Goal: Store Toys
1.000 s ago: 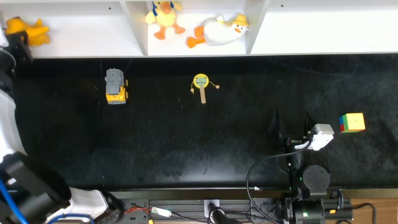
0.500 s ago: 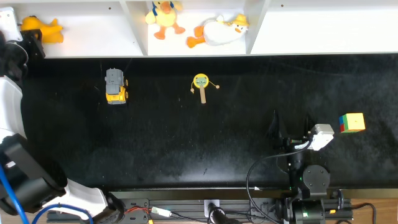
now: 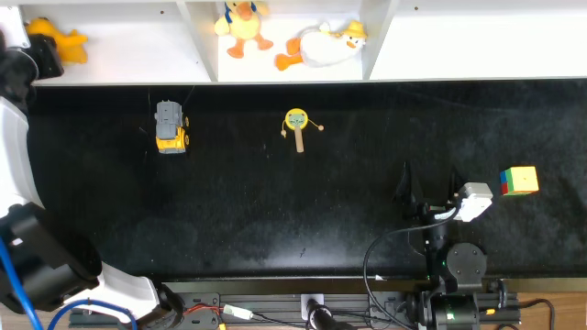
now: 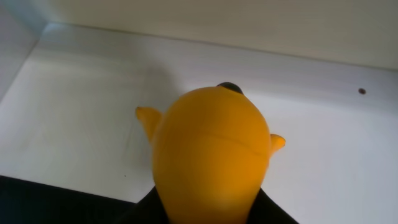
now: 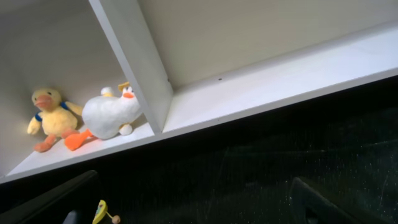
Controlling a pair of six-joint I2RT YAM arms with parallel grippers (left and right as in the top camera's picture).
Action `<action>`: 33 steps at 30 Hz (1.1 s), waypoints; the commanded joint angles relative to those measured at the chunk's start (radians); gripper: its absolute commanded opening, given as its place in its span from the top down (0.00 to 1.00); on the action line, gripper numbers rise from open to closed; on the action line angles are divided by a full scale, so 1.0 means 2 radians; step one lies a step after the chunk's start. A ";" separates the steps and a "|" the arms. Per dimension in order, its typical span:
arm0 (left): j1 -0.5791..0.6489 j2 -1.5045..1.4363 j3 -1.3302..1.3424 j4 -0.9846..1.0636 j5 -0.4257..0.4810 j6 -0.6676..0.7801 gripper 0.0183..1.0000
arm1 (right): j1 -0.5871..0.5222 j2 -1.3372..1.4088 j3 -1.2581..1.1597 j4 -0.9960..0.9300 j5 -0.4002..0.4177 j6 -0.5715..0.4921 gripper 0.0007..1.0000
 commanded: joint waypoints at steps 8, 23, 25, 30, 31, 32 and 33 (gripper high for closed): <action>-0.002 0.006 0.026 -0.022 -0.018 -0.004 0.77 | 0.003 -0.005 -0.007 0.002 0.004 0.002 0.00; -0.002 0.045 0.026 -0.013 -0.017 -0.002 0.78 | 0.003 -0.005 -0.007 0.002 0.004 0.002 0.01; -0.002 0.045 0.026 -0.010 -0.017 -0.002 0.71 | 0.003 -0.005 -0.007 0.002 0.004 0.002 0.01; -0.005 0.045 0.026 -0.007 -0.018 -0.002 0.20 | 0.003 -0.005 -0.007 0.002 0.004 0.002 0.00; -0.005 0.045 0.026 -0.007 -0.018 -0.002 0.17 | 0.003 -0.005 -0.007 0.002 0.004 0.002 0.00; -0.005 0.045 0.026 -0.007 -0.018 -0.002 0.16 | 0.003 -0.005 -0.007 0.002 0.004 0.002 0.01; -0.005 0.045 0.026 -0.007 -0.018 -0.002 0.12 | 0.003 -0.005 -0.007 0.003 0.004 0.002 0.00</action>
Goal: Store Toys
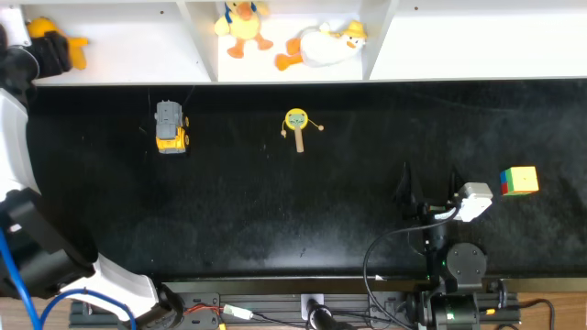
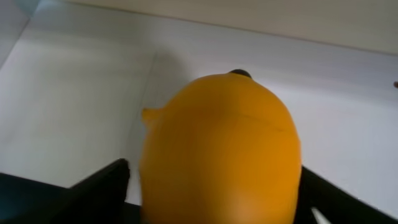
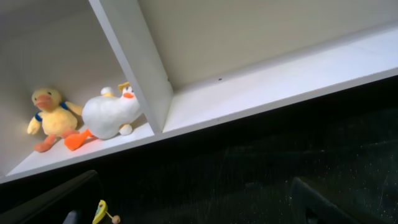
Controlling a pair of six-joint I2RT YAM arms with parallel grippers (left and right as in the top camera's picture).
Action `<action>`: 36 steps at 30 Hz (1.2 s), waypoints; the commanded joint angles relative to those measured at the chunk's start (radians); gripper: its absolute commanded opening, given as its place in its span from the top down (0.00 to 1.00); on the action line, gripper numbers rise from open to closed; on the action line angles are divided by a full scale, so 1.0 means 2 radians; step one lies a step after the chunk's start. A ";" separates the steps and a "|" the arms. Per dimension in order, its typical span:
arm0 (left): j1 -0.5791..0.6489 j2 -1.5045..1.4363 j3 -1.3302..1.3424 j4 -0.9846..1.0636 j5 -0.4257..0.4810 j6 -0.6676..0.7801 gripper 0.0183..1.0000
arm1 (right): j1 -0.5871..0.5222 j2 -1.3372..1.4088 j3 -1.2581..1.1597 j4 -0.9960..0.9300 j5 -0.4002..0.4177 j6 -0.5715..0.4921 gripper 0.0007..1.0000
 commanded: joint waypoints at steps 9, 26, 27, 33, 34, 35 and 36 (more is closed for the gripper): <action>-0.005 0.004 0.009 -0.002 0.000 -0.002 0.00 | 0.003 -0.005 -0.007 0.002 0.004 0.002 0.00; -0.005 -0.166 0.007 -0.241 -0.029 -0.018 0.00 | 0.003 -0.005 -0.007 0.002 0.004 0.002 0.00; -0.006 -0.171 0.004 -0.261 -0.022 -0.021 0.00 | 0.003 -0.005 -0.007 0.002 0.004 0.002 0.00; -0.056 -0.207 -0.077 -0.272 0.018 -0.028 0.00 | 0.003 -0.005 -0.007 0.002 0.004 0.002 0.01; -0.070 -0.211 -0.099 -0.258 0.011 -0.037 0.00 | 0.003 -0.005 -0.007 0.002 0.004 0.002 0.00; -0.083 -0.213 -0.117 -0.247 0.004 -0.046 0.00 | 0.003 -0.005 -0.007 0.002 0.004 0.002 0.00; -0.097 -0.213 -0.132 -0.236 -0.009 -0.056 0.00 | 0.003 -0.005 -0.007 0.002 0.004 0.002 0.00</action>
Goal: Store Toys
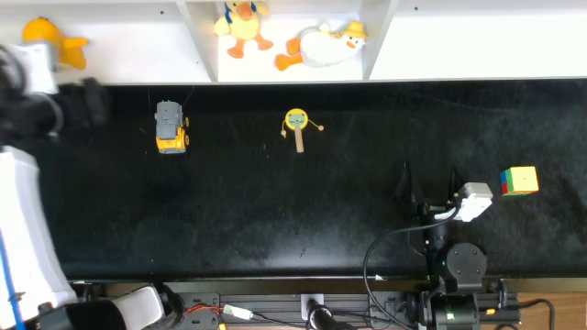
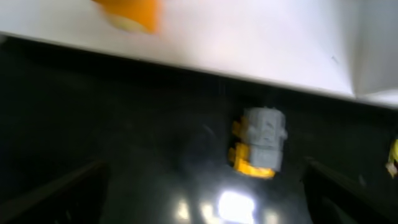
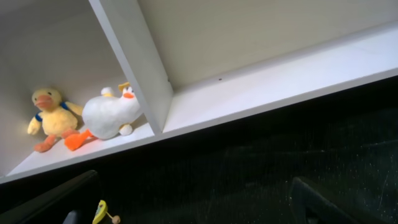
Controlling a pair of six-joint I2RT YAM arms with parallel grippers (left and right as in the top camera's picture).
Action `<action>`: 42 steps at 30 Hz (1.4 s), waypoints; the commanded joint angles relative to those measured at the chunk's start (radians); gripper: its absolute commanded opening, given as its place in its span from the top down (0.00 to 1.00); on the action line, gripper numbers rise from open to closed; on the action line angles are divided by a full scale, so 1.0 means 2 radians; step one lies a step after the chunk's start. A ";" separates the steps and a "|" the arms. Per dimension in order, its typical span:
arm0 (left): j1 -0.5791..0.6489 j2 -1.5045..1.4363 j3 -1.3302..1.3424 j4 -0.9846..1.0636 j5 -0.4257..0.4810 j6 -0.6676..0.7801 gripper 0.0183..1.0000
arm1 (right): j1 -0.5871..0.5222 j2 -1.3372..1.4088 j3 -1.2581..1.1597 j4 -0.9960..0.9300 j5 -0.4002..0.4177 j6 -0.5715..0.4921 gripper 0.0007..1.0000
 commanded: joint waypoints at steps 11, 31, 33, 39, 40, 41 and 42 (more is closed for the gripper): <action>-0.176 -0.006 -0.198 0.134 -0.143 -0.125 0.00 | 0.003 -0.005 -0.007 0.002 0.003 0.002 0.00; -0.180 0.087 -0.274 0.303 -0.164 -0.140 0.00 | 0.003 -0.005 -0.007 0.003 0.003 0.002 0.00; -0.180 0.098 -0.274 0.304 -0.164 -0.140 0.00 | 0.003 -0.005 -0.007 0.002 0.004 0.002 0.01; -0.180 0.112 -0.274 0.306 -0.164 -0.141 0.12 | 0.003 -0.005 -0.007 0.002 0.004 0.002 0.00; -0.180 0.112 -0.274 0.306 -0.163 -0.141 0.19 | 0.003 -0.005 -0.007 0.002 0.004 0.002 0.01; -0.180 0.112 -0.274 0.307 -0.160 -0.141 0.25 | 0.003 -0.005 -0.007 0.002 0.004 0.002 0.00; -0.180 0.112 -0.274 0.308 -0.156 -0.141 0.35 | 0.003 -0.005 -0.007 0.002 0.003 0.002 0.00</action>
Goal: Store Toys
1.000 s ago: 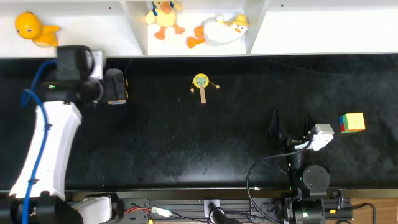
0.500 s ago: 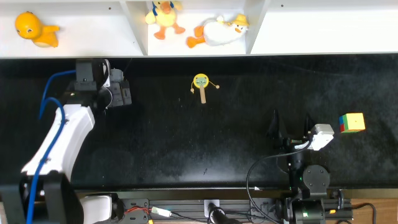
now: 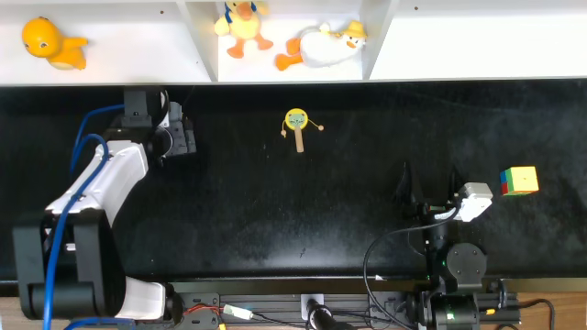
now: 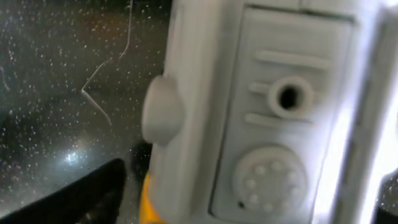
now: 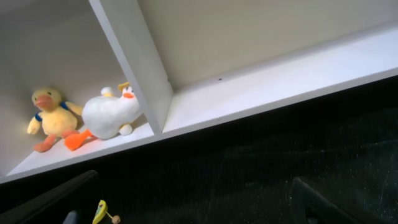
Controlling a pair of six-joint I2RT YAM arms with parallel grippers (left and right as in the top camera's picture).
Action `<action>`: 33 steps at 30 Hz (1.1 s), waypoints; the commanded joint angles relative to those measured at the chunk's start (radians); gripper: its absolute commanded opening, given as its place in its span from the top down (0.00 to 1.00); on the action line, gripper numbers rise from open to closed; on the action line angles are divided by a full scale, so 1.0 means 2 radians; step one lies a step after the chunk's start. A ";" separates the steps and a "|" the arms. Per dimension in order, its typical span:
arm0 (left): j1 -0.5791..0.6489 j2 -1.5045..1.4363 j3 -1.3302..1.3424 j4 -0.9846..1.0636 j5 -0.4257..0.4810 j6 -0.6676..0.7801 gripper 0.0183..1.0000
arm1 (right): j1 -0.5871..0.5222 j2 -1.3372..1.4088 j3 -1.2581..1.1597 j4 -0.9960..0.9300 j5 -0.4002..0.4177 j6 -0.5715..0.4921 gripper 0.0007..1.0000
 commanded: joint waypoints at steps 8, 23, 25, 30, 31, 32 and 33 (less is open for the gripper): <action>-0.001 0.002 -0.005 0.004 0.006 -0.007 0.52 | 0.003 -0.005 -0.007 0.002 0.004 0.002 0.00; -0.001 -0.076 0.037 -0.069 0.011 -0.020 0.73 | 0.003 -0.005 -0.007 0.002 0.004 0.002 0.00; -0.001 -0.102 0.037 -0.074 0.011 -0.020 0.74 | 0.003 -0.005 -0.007 0.002 0.004 0.002 0.00; -0.001 -0.155 0.037 -0.058 -0.005 -0.020 0.78 | 0.003 -0.005 -0.007 0.002 0.004 0.002 0.00; -0.001 -0.159 0.037 -0.046 -0.010 -0.019 0.78 | 0.003 -0.005 -0.007 0.002 0.004 0.002 0.00; -0.001 -0.160 0.037 -0.028 -0.010 -0.016 0.78 | 0.003 -0.005 -0.007 0.002 0.004 0.002 0.00; -0.001 -0.159 0.037 -0.013 -0.011 -0.016 0.78 | 0.003 -0.005 -0.007 0.002 0.004 0.002 0.00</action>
